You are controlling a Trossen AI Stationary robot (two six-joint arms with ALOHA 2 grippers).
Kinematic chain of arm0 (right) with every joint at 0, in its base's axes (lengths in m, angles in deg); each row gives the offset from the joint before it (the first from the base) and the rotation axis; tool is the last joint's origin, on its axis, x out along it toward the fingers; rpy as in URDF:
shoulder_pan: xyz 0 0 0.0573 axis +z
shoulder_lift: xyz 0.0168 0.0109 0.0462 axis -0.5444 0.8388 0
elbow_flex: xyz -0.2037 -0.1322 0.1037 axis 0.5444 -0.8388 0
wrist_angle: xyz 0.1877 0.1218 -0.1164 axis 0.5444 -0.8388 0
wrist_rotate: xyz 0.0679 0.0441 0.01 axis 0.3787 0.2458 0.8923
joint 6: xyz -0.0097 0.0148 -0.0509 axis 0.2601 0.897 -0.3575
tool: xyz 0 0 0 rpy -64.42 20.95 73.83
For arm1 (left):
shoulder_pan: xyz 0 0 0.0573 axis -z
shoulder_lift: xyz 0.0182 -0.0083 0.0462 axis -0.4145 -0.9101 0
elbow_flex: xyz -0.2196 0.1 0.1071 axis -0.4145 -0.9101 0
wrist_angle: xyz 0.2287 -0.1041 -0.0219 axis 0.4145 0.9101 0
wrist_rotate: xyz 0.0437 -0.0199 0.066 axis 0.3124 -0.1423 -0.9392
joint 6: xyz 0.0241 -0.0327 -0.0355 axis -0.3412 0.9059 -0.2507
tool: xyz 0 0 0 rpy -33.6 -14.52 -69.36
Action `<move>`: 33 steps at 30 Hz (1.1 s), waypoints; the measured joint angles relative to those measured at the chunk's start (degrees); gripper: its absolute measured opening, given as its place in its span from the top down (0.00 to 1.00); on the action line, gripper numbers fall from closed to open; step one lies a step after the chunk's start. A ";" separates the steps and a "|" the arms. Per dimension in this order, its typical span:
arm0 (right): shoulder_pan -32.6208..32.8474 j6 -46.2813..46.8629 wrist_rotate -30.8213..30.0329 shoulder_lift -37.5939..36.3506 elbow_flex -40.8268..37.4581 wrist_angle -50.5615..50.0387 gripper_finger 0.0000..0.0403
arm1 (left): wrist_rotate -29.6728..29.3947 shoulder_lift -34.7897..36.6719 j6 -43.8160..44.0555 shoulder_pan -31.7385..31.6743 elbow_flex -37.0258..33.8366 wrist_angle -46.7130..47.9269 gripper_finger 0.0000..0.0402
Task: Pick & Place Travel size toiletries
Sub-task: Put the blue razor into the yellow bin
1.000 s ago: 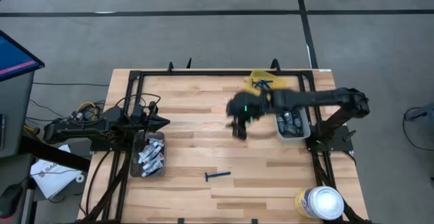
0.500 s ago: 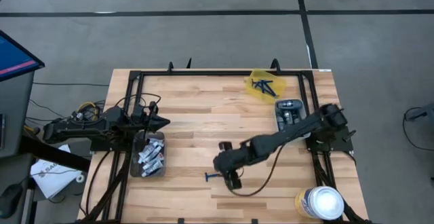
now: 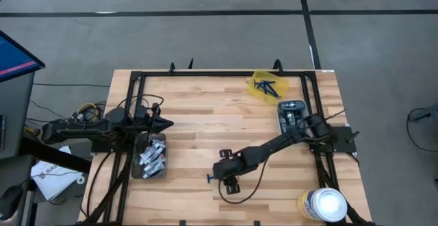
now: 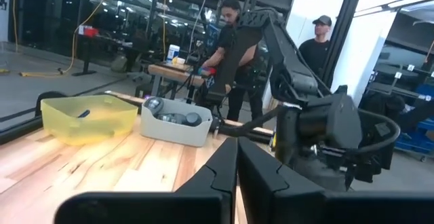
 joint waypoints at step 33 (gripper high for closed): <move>-19.06 -9.83 -9.34 -21.14 -0.11 -17.64 0.96 | 0.02 -0.85 0.00 -0.01 0.00 -0.26 0.98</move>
